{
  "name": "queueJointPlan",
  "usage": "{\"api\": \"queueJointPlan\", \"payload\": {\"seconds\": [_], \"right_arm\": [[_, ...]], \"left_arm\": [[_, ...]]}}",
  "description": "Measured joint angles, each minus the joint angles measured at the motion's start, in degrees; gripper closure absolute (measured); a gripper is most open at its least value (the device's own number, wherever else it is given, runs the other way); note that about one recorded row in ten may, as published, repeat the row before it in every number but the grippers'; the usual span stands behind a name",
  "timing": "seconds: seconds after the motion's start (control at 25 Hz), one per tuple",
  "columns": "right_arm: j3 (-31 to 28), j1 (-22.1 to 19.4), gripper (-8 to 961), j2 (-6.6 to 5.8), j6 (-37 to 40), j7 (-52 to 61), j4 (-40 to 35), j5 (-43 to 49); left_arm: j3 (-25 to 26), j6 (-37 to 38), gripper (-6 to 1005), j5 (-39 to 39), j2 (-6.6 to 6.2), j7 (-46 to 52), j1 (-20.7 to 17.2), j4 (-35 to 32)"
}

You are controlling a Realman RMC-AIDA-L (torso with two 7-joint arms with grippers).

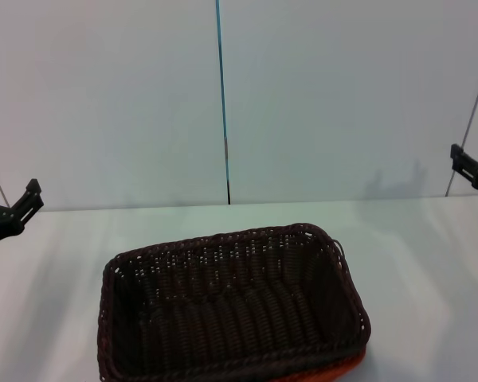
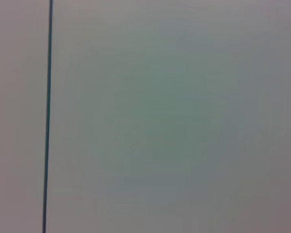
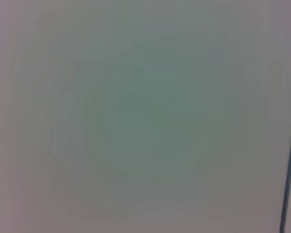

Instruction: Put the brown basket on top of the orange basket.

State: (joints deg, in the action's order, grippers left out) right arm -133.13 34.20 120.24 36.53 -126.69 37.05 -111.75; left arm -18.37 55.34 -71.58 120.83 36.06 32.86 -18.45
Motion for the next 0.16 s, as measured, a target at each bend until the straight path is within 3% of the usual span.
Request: {"api": "queueJointPlan", "payload": {"seconds": [0.16], "right_arm": [[-1.0, 0.0, 283, 0.10, 0.5, -1.8, -1.3, -3.1]], "left_arm": [[0.0, -0.2, 111, 0.0, 0.01, 0.0, 0.1, 0.0]]}}
